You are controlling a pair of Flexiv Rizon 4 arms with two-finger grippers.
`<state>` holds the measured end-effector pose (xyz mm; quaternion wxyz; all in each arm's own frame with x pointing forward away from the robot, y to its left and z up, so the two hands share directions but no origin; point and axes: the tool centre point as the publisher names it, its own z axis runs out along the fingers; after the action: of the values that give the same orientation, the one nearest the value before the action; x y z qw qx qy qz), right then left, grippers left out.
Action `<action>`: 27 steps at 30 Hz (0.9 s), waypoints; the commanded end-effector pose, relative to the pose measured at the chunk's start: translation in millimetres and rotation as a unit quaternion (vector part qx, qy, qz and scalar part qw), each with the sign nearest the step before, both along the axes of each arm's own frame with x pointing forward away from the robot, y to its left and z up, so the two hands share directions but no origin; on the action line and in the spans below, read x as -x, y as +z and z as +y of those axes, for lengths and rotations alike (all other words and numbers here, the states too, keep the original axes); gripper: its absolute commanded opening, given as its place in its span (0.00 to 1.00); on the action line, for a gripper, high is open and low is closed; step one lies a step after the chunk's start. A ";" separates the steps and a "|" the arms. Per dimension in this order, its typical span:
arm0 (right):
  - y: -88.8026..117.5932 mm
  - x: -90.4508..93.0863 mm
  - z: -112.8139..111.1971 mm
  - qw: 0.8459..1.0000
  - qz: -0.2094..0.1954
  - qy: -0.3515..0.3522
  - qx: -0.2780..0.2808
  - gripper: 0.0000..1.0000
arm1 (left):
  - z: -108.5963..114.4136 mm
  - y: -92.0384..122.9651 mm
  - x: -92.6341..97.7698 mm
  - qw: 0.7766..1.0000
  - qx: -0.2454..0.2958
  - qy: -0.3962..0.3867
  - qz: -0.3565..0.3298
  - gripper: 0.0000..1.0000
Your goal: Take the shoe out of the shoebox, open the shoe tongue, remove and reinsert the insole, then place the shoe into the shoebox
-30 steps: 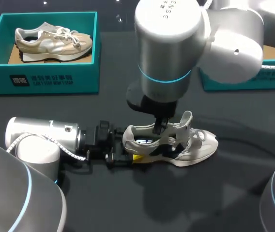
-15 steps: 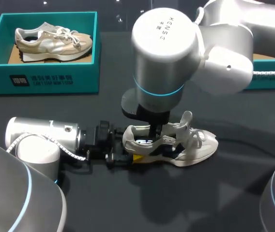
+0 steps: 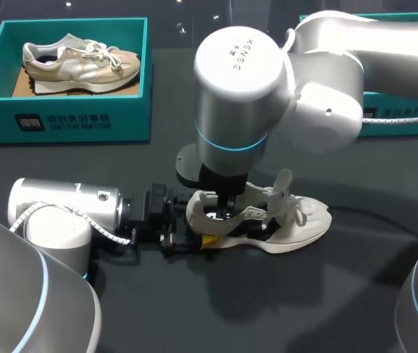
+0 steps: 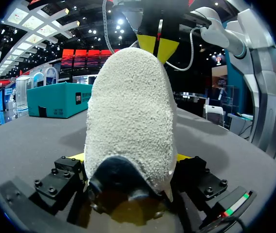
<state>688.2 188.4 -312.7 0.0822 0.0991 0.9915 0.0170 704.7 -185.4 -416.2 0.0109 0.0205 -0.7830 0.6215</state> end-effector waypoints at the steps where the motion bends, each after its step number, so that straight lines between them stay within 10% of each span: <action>1: -16.9 -1.9 6.8 1.000 0.002 0.003 0.001 0.00 | -0.5 -7.1 0.0 1.000 0.000 0.001 0.000 0.00; 22: -39.4 -24.1 -35.4 1.000 0.003 0.006 0.007 0.00 | -0.5 -7.1 0.0 1.000 0.000 0.001 0.000 0.00; 27: -52.2 -29.5 -38.5 1.000 0.023 0.011 0.015 0.22 | -0.5 -7.1 0.0 1.000 0.000 0.001 0.000 0.00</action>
<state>711.9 150.2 -355.4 0.0687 0.0882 0.9937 -0.0026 704.7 -185.4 -416.2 0.0108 0.0205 -0.7830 0.6216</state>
